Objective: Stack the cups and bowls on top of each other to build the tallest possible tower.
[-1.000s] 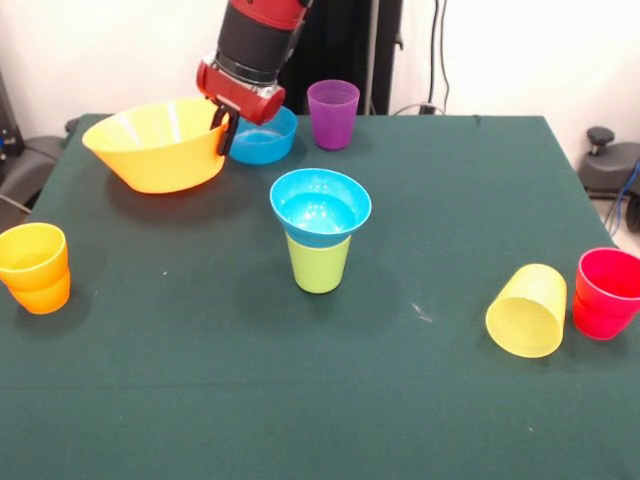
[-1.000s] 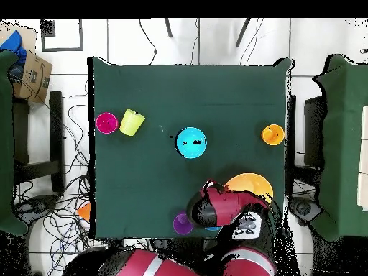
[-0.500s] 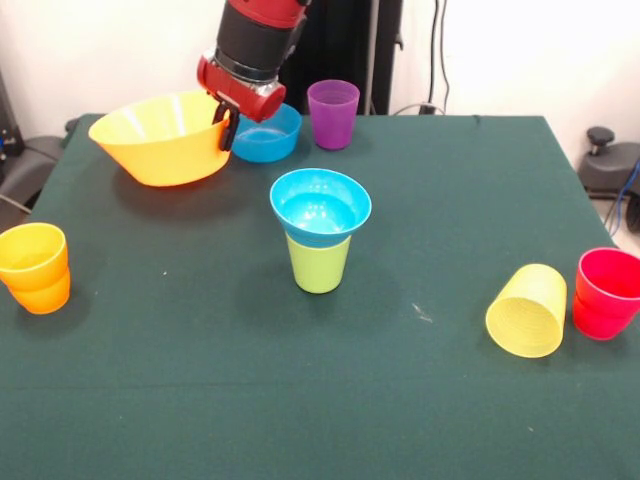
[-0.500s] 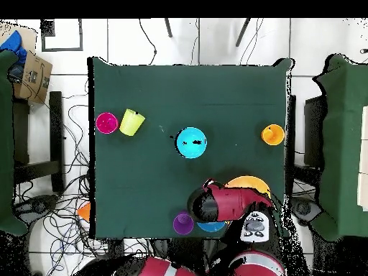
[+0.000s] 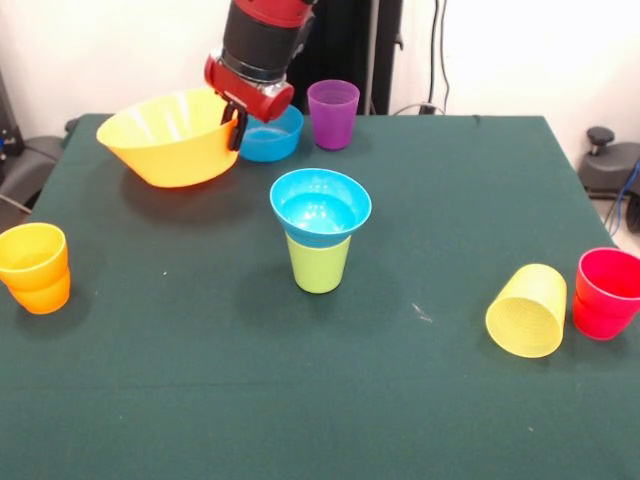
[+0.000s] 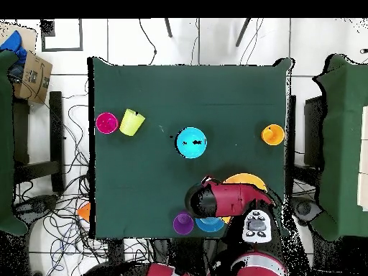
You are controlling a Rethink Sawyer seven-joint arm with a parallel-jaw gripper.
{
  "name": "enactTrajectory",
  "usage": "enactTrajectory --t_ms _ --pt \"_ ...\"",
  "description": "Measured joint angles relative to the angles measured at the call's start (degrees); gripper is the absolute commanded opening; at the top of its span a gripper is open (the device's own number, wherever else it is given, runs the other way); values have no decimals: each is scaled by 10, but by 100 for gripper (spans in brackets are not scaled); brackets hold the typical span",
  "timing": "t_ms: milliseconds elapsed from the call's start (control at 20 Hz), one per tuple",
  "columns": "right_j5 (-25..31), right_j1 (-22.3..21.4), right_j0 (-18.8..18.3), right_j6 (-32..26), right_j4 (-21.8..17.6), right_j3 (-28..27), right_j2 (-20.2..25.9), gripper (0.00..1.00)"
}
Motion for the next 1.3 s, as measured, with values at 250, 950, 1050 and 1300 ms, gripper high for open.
enactTrajectory --t_ms 250,950,1050,1300 --pt "23 -14 0 0 8 -3 6 0" --pt "144 -58 -16 0 32 -39 32 0" --pt "159 -62 -18 0 41 -46 33 0" --pt "209 -66 -27 0 79 -66 37 0"
